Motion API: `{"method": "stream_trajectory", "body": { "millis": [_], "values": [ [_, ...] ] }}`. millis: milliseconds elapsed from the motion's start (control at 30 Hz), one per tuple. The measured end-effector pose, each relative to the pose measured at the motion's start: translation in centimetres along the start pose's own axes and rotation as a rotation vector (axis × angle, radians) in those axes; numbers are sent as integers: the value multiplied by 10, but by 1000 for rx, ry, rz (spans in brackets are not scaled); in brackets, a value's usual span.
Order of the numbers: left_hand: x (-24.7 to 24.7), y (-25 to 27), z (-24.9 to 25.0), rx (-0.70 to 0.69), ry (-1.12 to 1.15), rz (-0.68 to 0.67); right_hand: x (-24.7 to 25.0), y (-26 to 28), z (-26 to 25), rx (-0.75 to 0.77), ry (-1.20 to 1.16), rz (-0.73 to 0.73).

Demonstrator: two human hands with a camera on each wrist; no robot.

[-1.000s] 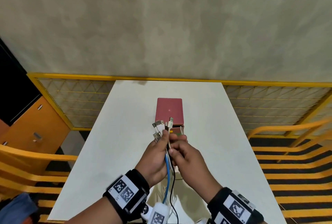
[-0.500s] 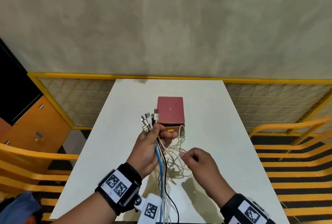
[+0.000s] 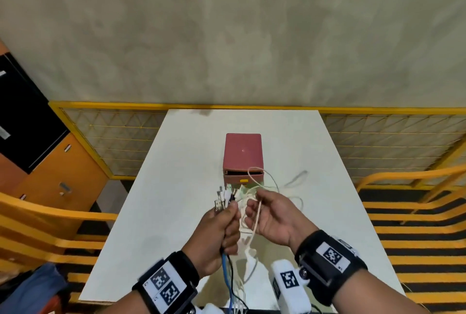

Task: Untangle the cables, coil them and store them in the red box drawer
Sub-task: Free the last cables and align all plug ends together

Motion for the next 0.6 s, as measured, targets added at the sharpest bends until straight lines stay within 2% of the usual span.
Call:
{"method": "stream_trajectory", "body": {
  "millis": [167, 367, 467, 600],
  "values": [
    [48, 14, -8, 87, -136, 67, 2, -5, -18, 51, -15, 40],
    [98, 30, 8, 193, -409, 34, 29, -14, -41, 186, -196, 189],
    [98, 26, 17, 68, -372, 104, 32, -17, -34, 171, -166, 160],
    [51, 5, 27, -161, -370, 139, 16, -14, -8, 141, -97, 99]
  ]
}}
Point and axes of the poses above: each hand's wrist, its own y-axis away from the middle knuckle, its own x-axis out of the back of the hand, z = x × y, the point moved 5 cm from there along -y, towards the middle knuckle
